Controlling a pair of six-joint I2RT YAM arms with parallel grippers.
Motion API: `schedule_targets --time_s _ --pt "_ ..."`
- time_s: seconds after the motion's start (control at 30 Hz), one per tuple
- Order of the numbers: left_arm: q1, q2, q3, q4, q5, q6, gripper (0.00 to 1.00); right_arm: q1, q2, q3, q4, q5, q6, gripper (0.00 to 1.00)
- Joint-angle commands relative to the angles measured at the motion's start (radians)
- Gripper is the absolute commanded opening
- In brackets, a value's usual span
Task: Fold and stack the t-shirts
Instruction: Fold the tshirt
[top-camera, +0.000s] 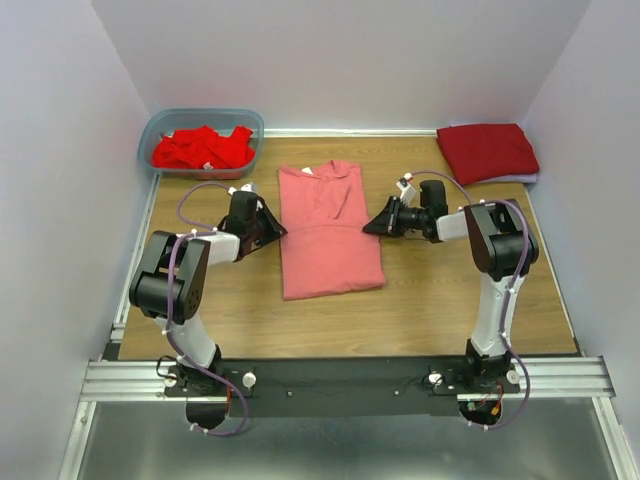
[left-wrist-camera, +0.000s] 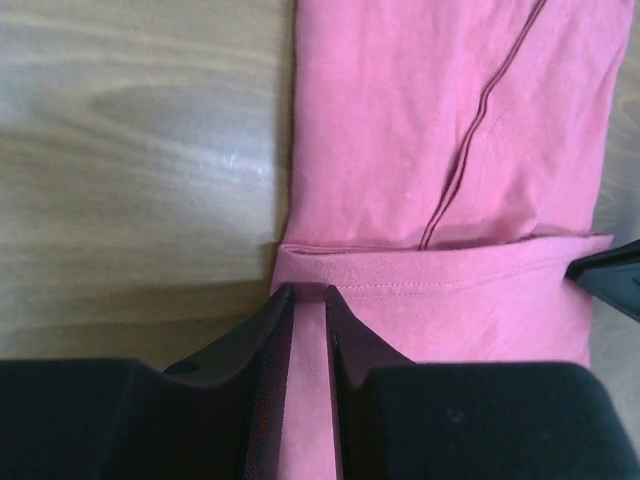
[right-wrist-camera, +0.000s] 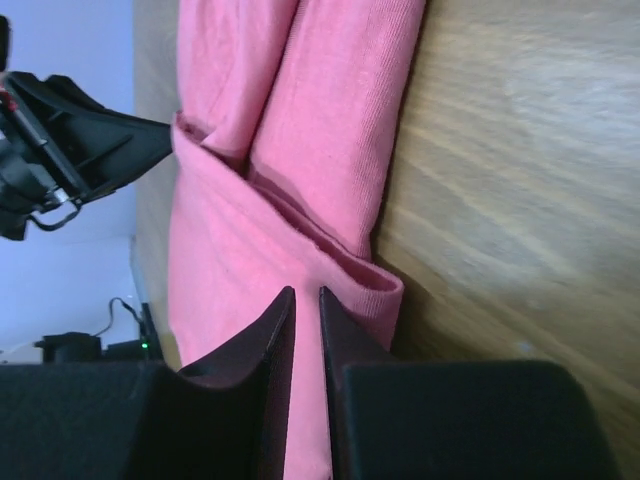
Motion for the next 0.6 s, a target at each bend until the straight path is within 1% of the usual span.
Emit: schedule_targets --time_s 0.0,0.07,0.13,0.2,0.23,0.27,0.3,0.33,0.37,0.43,0.5,0.57 --pt "0.029 0.050 0.014 0.046 0.041 -0.007 0.27 -0.063 0.043 -0.023 0.102 -0.049 0.056 0.22" --pt "0.031 0.034 0.009 0.057 0.046 0.005 0.27 -0.067 0.018 -0.039 0.102 -0.046 0.053 0.22" --pt "0.031 0.003 0.010 0.045 0.051 0.015 0.27 -0.067 -0.042 -0.051 0.102 -0.055 0.066 0.23" --pt "0.029 -0.063 0.006 0.033 0.066 0.036 0.27 -0.066 -0.121 -0.083 0.105 -0.075 0.089 0.23" --pt "0.019 -0.124 -0.009 0.025 0.070 0.038 0.28 -0.063 -0.155 -0.098 0.117 -0.083 0.117 0.24" --pt "0.006 -0.158 -0.017 0.022 0.072 0.038 0.29 -0.051 -0.186 -0.136 0.122 -0.103 0.129 0.24" --pt "-0.006 -0.193 -0.028 0.014 0.075 0.045 0.30 -0.041 -0.248 -0.155 0.124 -0.112 0.139 0.24" --pt "-0.018 -0.256 -0.046 -0.009 0.080 0.048 0.30 -0.031 -0.279 -0.178 0.125 -0.123 0.157 0.26" --pt "-0.049 -0.285 -0.058 -0.026 0.083 0.051 0.31 -0.020 -0.305 -0.199 0.127 -0.130 0.166 0.27" --pt "-0.075 -0.360 -0.109 -0.066 0.109 0.047 0.31 0.024 -0.380 -0.271 0.136 -0.137 0.201 0.27" --pt "-0.113 -0.402 -0.157 -0.081 0.136 0.030 0.31 0.073 -0.414 -0.345 0.162 -0.140 0.237 0.28" --pt "-0.142 -0.440 -0.222 -0.095 0.155 0.007 0.31 0.097 -0.427 -0.396 0.228 -0.146 0.296 0.28"
